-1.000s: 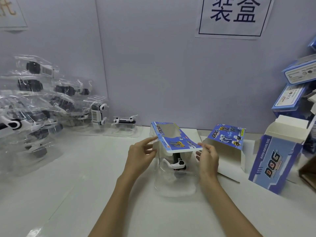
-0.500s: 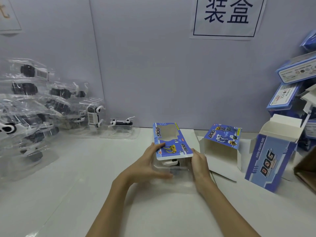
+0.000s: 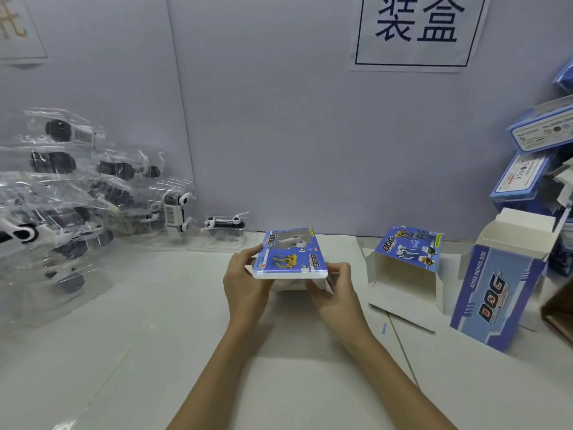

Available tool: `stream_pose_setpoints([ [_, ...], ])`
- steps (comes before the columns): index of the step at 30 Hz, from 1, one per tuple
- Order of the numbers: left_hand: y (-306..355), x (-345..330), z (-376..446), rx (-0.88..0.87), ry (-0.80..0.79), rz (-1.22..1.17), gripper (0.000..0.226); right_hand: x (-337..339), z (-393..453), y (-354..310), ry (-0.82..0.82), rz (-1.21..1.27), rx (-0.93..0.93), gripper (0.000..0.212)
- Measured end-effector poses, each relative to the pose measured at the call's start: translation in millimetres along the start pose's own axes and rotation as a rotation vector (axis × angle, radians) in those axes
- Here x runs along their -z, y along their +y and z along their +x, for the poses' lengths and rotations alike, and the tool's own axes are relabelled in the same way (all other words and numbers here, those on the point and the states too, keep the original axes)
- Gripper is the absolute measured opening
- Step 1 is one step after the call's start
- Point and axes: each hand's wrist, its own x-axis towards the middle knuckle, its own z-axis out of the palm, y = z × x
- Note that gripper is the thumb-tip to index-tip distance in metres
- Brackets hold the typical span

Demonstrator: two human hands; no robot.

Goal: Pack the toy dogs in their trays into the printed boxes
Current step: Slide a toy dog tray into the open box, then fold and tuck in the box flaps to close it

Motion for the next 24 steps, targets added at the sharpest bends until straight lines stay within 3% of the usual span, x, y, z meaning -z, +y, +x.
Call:
stream_pose_setpoints([
  [5, 15.5, -8.3, -9.0, -0.164, -0.083, 0.04, 0.048, 9.0, 6.7, -2.8, 0.308, -0.065, -0.004, 0.025],
  [7, 20.1, -4.5, -7.7, -0.278, -0.298, 0.121, 0.069, 19.9, 9.5, -11.1, 0.37, 0.011, 0.019, 0.022],
  [9, 22.0, -2.9, -6.3, -0.379, -0.507, 0.206, 0.105, 31.2, 12.5, -22.8, 0.407, 0.129, 0.069, 0.02],
  [11, 26.2, -6.1, -5.7, -0.41, -0.517, 0.177, 0.121, 38.4, 13.1, -33.6, 0.398, 0.221, 0.101, 0.02],
  [16, 38.0, -3.0, 0.7, -0.253, -0.301, -0.27, 0.116, 32.0, 4.9, -50.9, 0.184, 0.112, 0.231, 0.035],
  [18, 41.4, 2.7, 0.6, -0.173, -0.334, -0.405, 0.102, 29.0, 4.1, -53.3, 0.135, 0.065, 0.254, 0.037],
  [20, 46.7, 3.2, -3.1, -0.161, -0.383, -0.443, 0.082, 29.3, 2.4, -53.6, 0.057, 0.167, 0.225, 0.043],
  [24, 49.1, 0.9, -6.2, -0.115, -0.496, -0.461, 0.07, 35.6, 2.3, -51.1, 0.044, 0.184, 0.263, 0.057],
])
